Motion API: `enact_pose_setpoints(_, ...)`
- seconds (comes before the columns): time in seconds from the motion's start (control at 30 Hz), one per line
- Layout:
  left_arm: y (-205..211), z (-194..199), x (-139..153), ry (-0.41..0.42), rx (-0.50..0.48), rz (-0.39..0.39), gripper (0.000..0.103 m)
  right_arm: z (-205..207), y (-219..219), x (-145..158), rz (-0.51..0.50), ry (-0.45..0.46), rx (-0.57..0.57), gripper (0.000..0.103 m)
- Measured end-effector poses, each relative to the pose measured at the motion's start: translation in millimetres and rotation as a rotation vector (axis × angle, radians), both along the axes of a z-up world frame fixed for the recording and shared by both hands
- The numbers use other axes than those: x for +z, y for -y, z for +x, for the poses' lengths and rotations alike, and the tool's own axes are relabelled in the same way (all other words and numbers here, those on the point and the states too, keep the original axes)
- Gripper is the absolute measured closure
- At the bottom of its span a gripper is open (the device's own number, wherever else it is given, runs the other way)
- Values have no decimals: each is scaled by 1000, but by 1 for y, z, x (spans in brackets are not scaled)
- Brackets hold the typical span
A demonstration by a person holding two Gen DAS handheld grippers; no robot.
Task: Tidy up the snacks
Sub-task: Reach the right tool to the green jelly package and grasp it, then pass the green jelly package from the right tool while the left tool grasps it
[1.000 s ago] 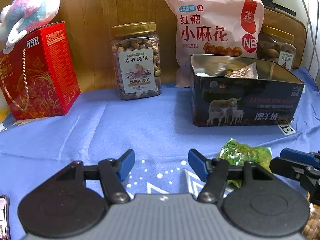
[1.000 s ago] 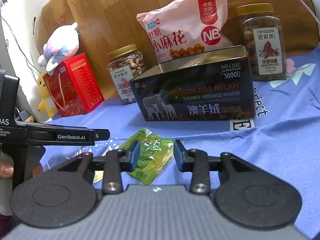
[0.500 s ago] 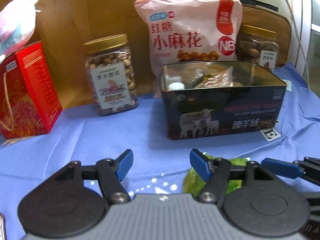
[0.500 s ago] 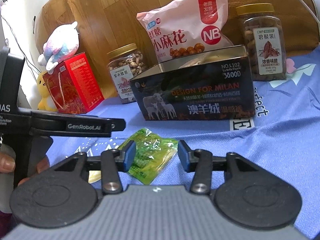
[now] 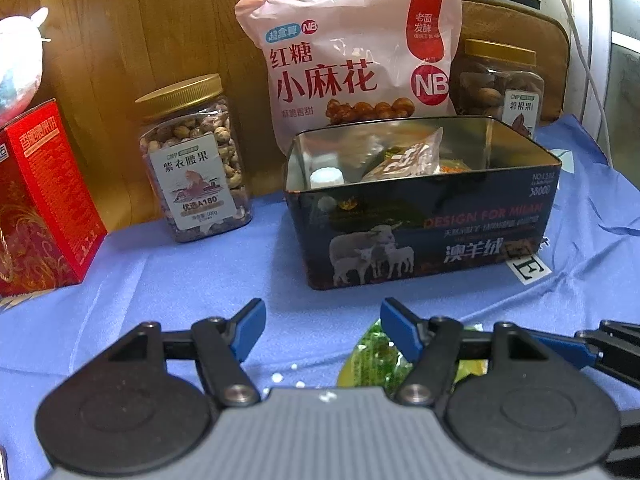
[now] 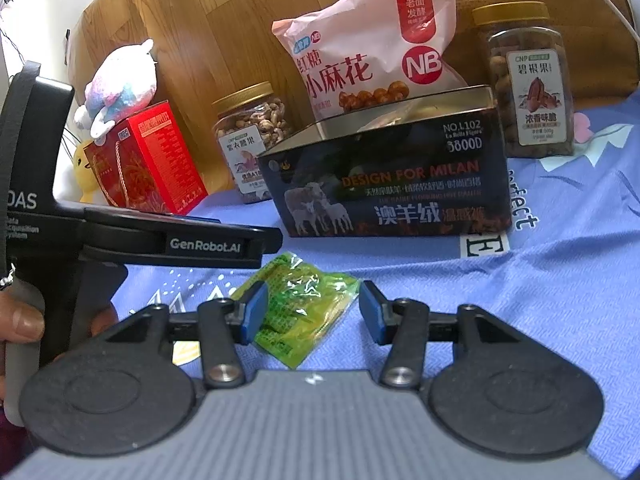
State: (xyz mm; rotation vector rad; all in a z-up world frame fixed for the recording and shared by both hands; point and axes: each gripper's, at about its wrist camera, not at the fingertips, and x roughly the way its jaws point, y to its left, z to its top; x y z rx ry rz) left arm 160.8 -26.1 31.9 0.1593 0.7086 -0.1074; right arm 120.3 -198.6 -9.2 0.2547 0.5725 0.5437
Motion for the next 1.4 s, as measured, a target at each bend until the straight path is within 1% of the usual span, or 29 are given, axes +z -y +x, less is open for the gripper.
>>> enact_pose_setpoints(0.17,0,1,-2,-7,2,1,38,0,0,0,-1,-3,-5,48)
enact_pose_setpoints(0.27,-1,2,-3,-10,2,2,38,0,1,0,-1,-4,-13,43)
enact_pose_setpoints(0.33,-3,3,-3,-14,5,-3,38,1,1,0,-1,-6,-27,35)
enact_pose_setpoints(0.4,-9,5,-3,-22,11,-21,38,1,2,0,1,-12,-33,33)
enact_pose_setpoints(0.47,-20,8,0,-36,12,-67,38,3,2,-1,-4,-23,-32,33)
enact_pose_setpoints(0.67,-49,15,4,-106,-24,-251,38,6,-2,-2,-39,-44,-11,32)
enact_pose_setpoints(0.73,-48,14,3,-117,-44,-274,38,6,-4,-1,-49,-43,-6,32)
enact_pose_setpoints(0.83,-39,12,-1,-131,-75,-261,38,5,-6,-2,-63,-38,4,30)
enact_pose_setpoints(0.9,-34,12,-5,-157,-100,-262,38,4,-7,-2,-70,-36,12,29)
enact_pose_setpoints(1.0,-30,13,-13,-196,-117,-286,38,4,-10,-2,-87,-32,24,29)
enact_pose_setpoints(1.1,-28,9,-13,-203,-139,-306,38,3,-14,-2,-111,-25,34,29)
enact_pose_setpoints(1.13,-27,8,-12,-212,-154,-324,40,2,-15,-2,-116,-23,36,29)
enact_pose_setpoints(1.2,-26,7,-12,-239,-175,-363,47,3,-16,-2,-121,-22,38,28)
enact_pose_setpoints(1.27,-27,5,-13,-258,-189,-415,48,4,-16,-3,-123,-22,40,28)
enact_pose_setpoints(1.37,-31,3,-11,-278,-204,-490,55,4,-16,-3,-121,-22,40,28)
enact_pose_setpoints(1.4,-33,3,-10,-279,-206,-510,55,4,-16,-3,-121,-22,40,28)
